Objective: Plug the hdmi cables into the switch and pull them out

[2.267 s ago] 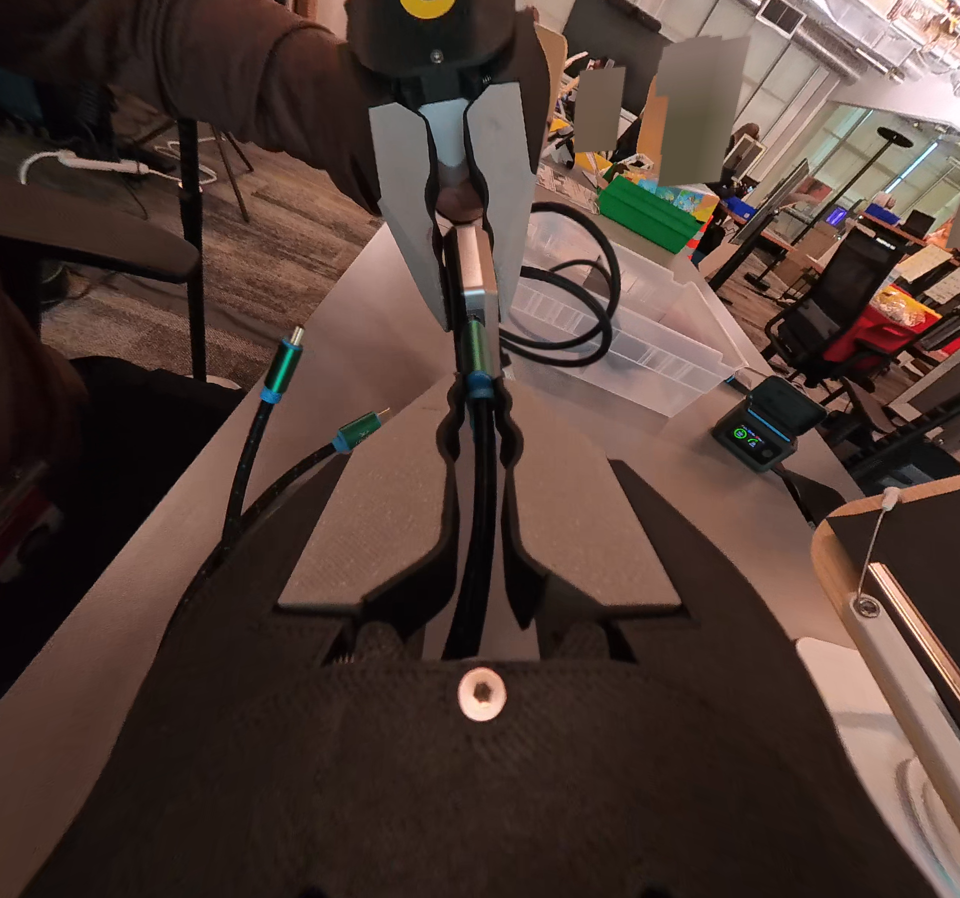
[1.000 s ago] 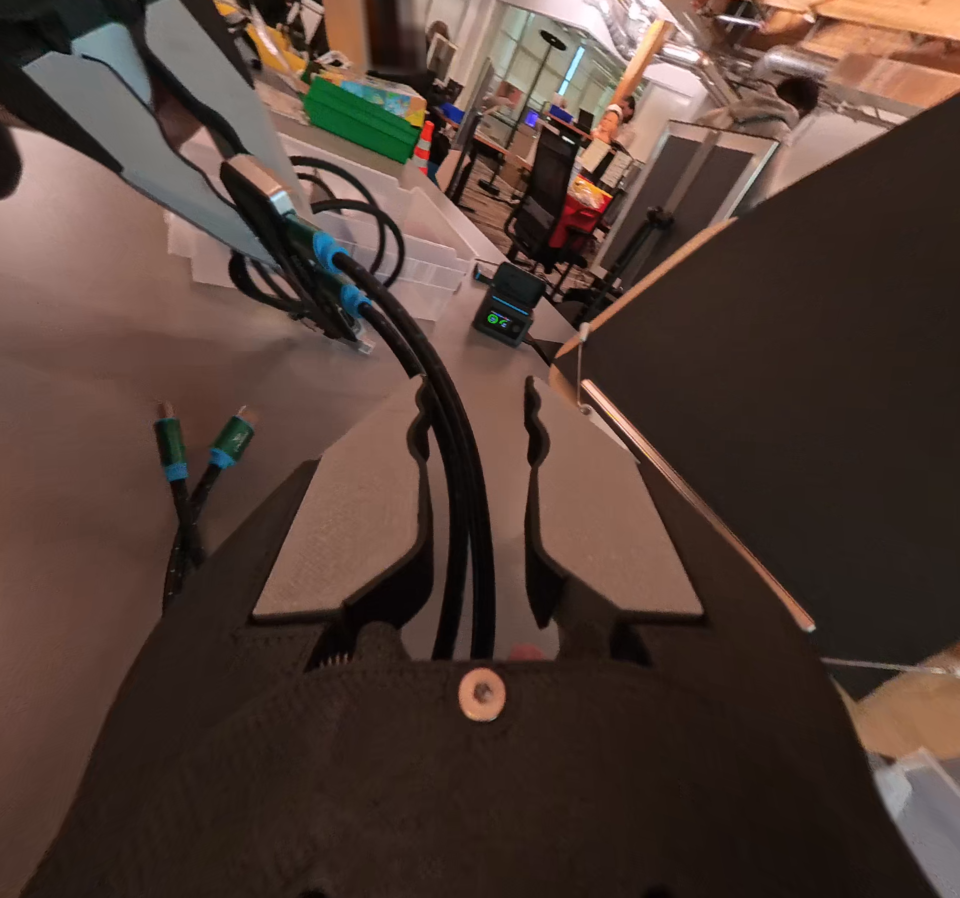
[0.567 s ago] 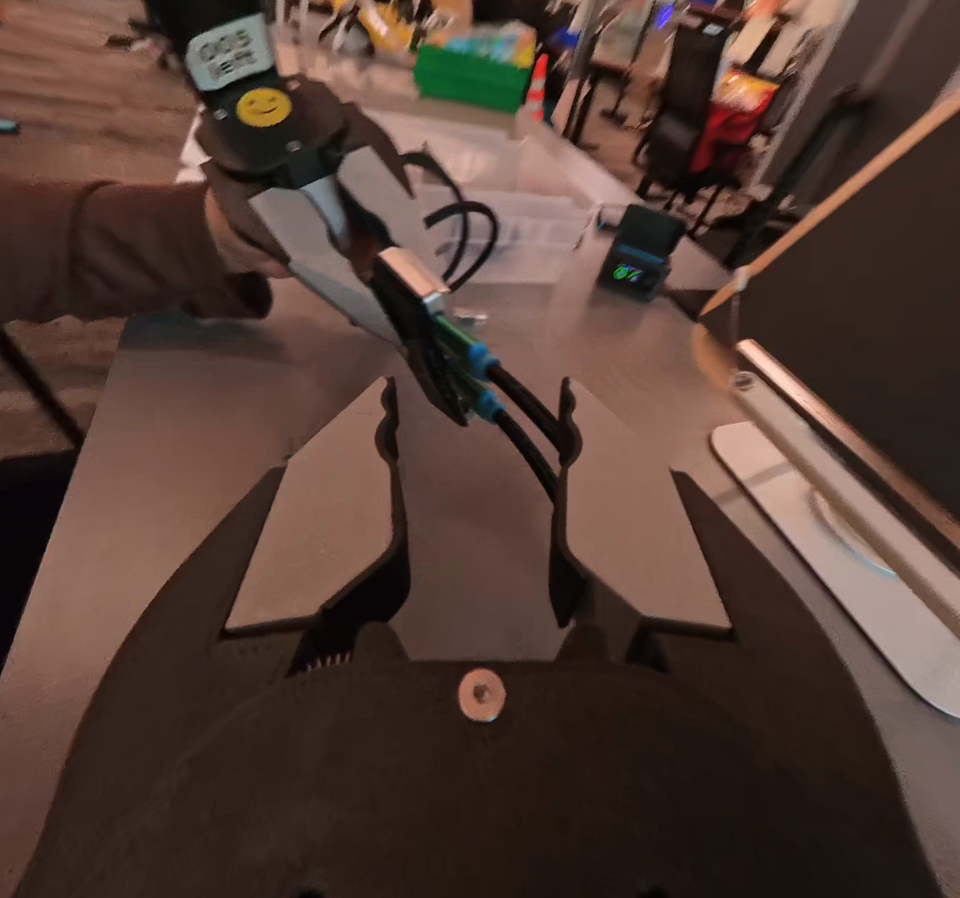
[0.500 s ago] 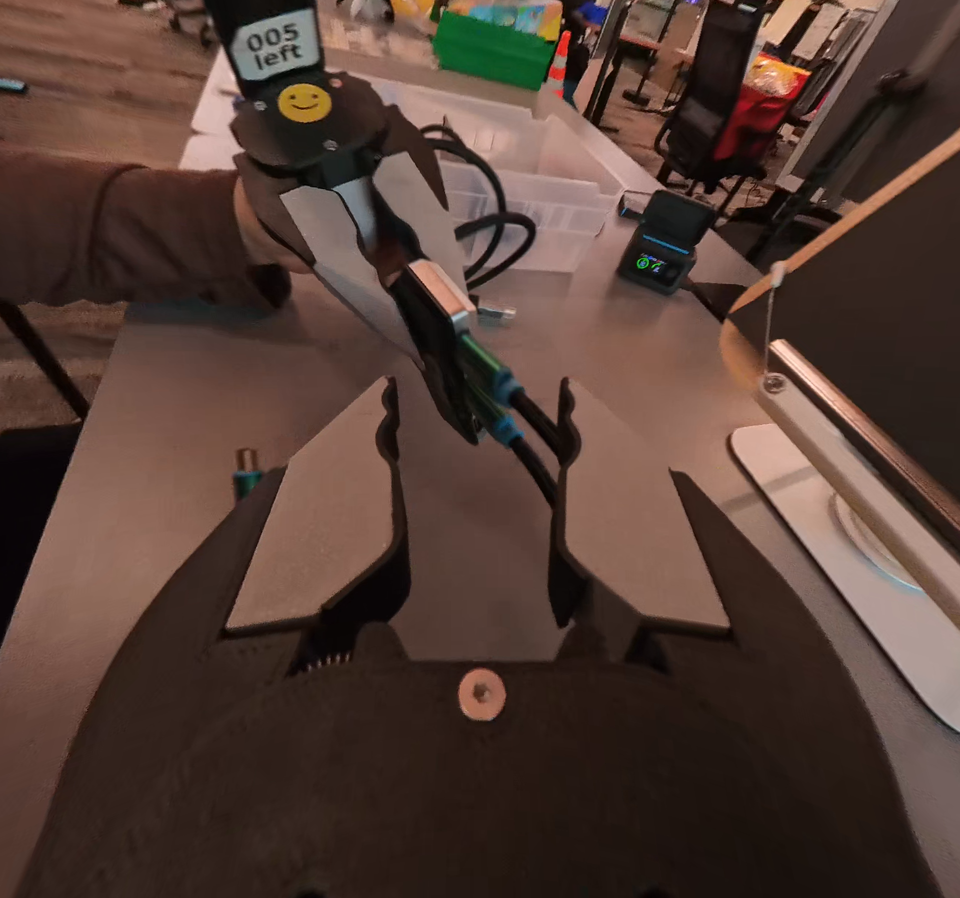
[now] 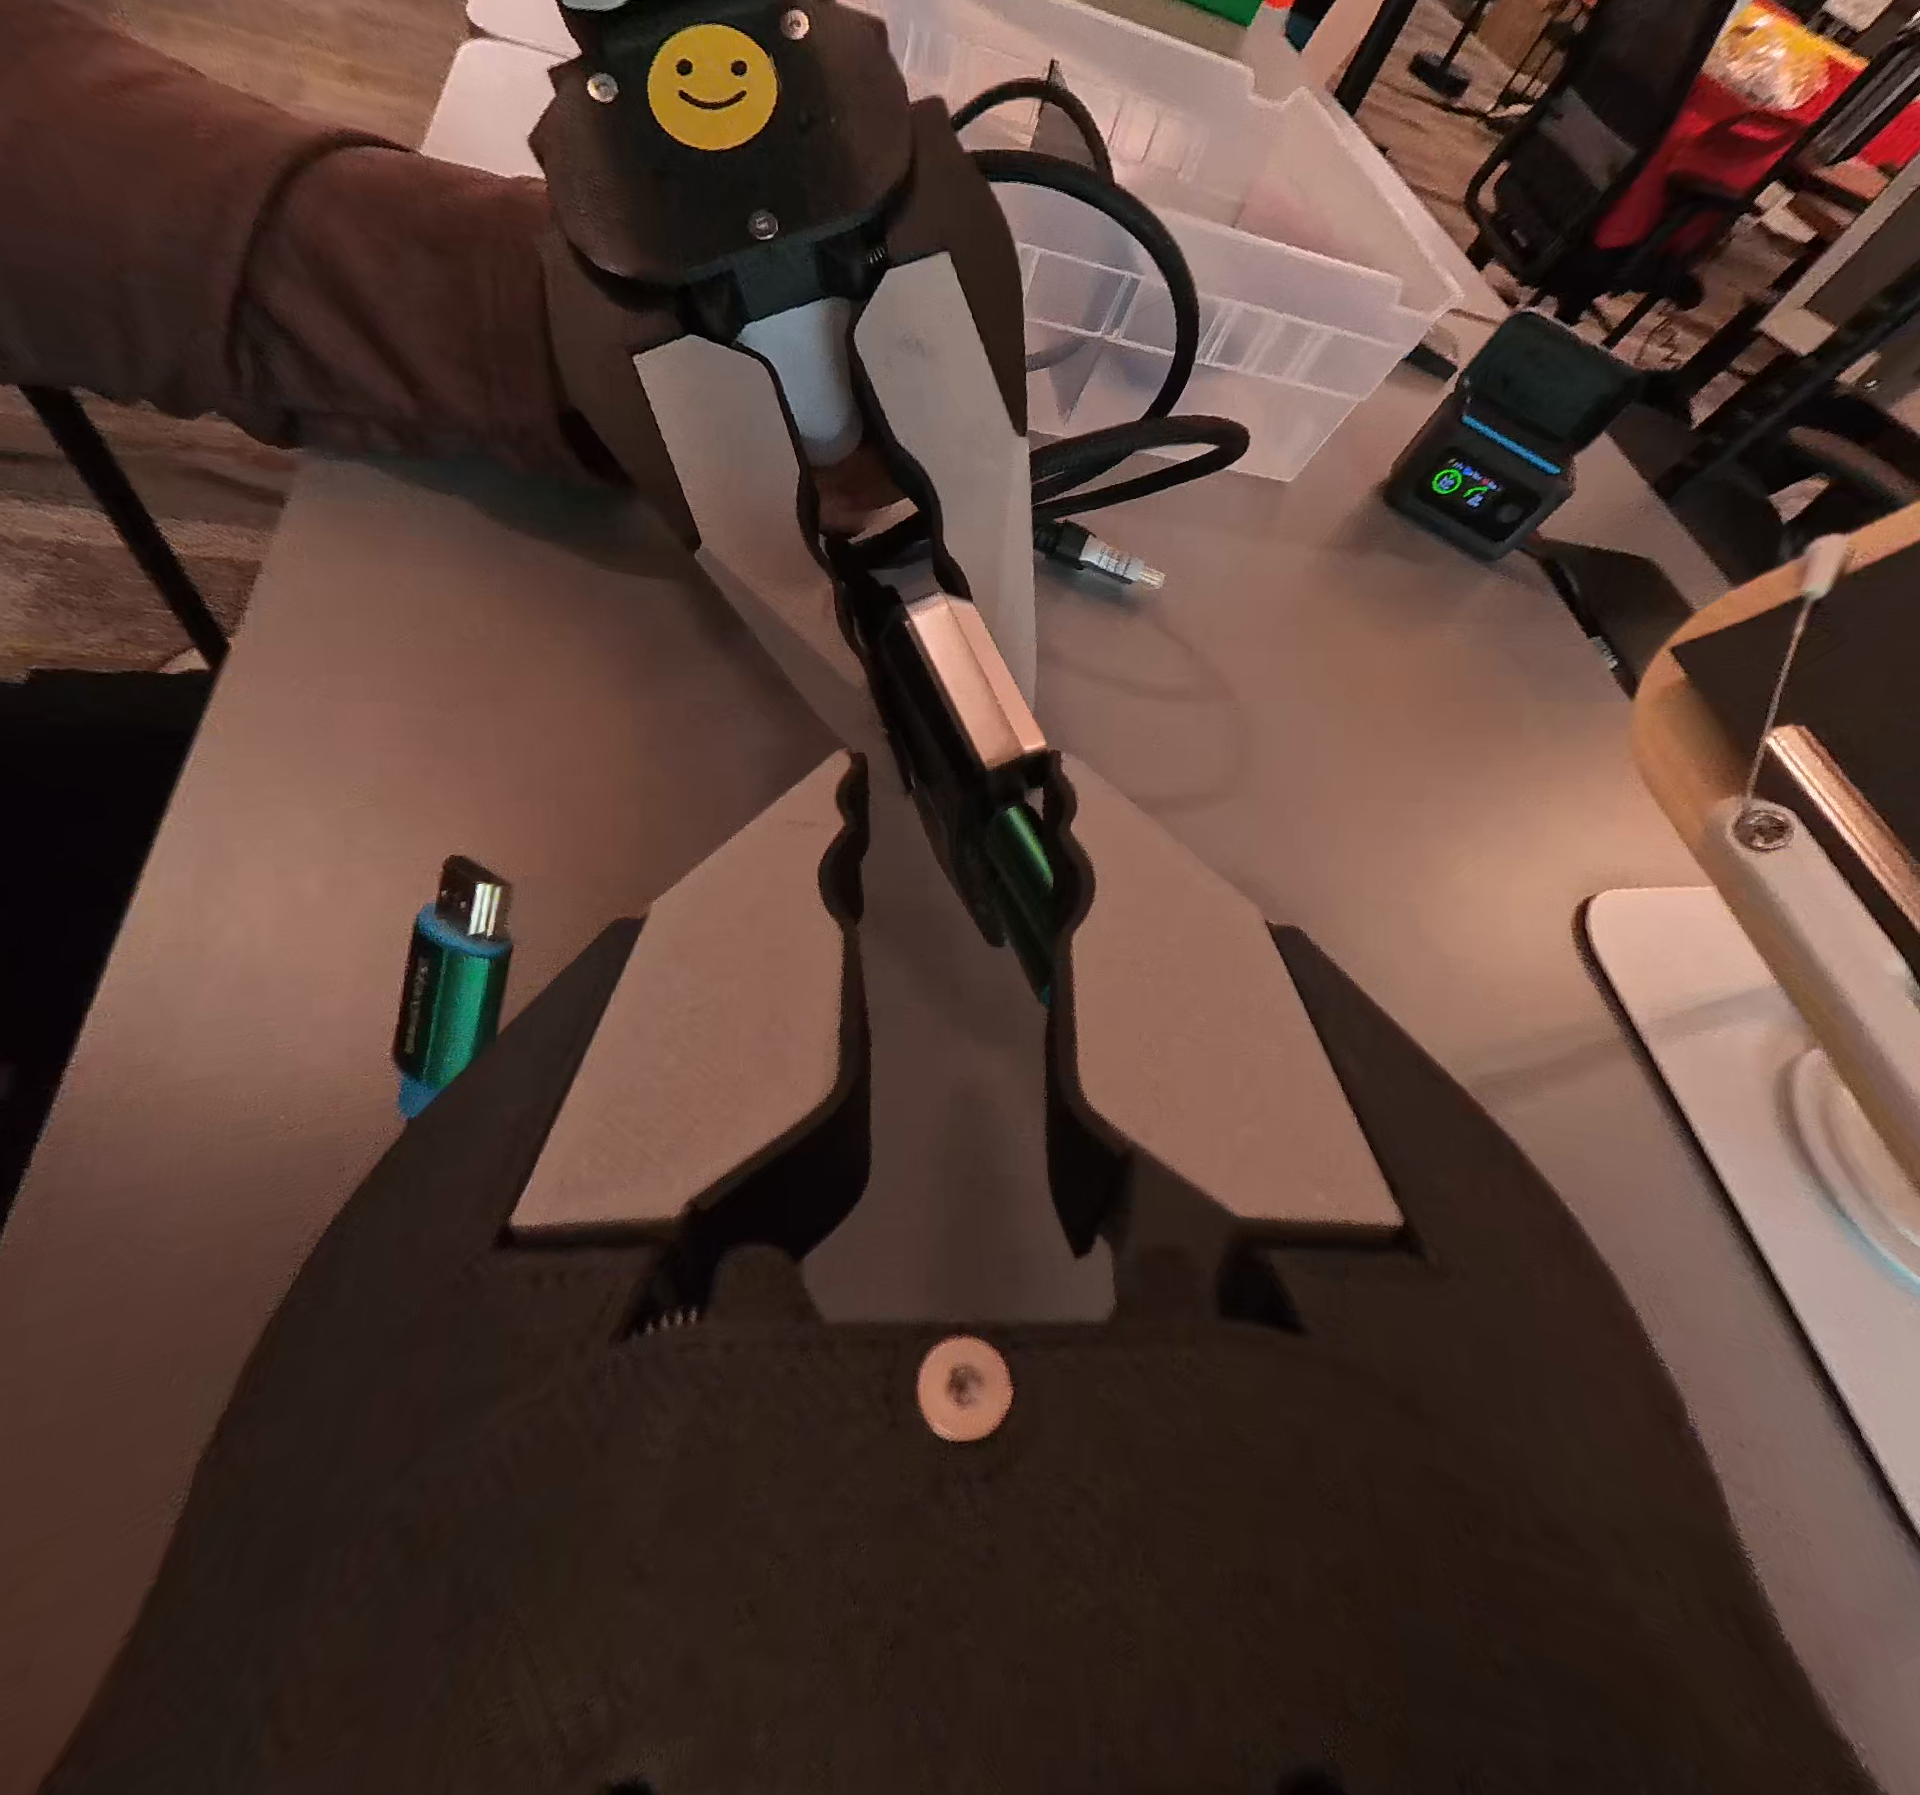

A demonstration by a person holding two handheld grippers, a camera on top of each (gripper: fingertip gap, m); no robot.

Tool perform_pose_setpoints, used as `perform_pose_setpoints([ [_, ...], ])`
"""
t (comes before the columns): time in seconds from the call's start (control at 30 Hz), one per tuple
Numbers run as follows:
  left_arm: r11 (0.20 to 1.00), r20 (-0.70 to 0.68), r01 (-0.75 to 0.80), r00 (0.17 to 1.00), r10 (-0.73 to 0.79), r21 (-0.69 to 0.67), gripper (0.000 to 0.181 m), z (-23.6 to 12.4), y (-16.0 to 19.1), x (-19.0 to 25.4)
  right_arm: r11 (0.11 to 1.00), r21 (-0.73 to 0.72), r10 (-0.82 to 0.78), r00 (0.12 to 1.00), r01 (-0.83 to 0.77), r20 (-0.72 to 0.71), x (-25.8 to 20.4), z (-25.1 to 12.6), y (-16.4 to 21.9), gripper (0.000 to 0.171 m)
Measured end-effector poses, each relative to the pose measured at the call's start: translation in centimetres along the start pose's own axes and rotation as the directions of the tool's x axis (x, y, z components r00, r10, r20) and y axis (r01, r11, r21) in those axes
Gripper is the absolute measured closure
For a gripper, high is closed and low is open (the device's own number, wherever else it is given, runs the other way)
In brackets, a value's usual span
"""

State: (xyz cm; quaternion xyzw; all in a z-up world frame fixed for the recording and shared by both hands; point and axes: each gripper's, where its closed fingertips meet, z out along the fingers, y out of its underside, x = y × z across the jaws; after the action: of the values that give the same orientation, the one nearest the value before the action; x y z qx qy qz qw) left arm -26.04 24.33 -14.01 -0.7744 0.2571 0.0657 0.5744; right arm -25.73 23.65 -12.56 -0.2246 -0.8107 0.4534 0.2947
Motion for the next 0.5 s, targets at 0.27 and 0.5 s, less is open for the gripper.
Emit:
perform_pose_setpoints([
  [0.27,0.997,0.000,-0.074,0.997,0.074,-0.024,0.161,0.2,0.1,0.7,0.992,-0.116,-0.053,0.999,0.051,-0.011,0.0,0.2,0.9,0.150],
  [0.5,0.997,0.008,-0.074,0.997,0.074,-0.030,0.161,-0.1,0.2,0.5,0.924,-0.353,-0.135,0.989,0.145,0.052,0.3,1.4,1.6,0.150],
])
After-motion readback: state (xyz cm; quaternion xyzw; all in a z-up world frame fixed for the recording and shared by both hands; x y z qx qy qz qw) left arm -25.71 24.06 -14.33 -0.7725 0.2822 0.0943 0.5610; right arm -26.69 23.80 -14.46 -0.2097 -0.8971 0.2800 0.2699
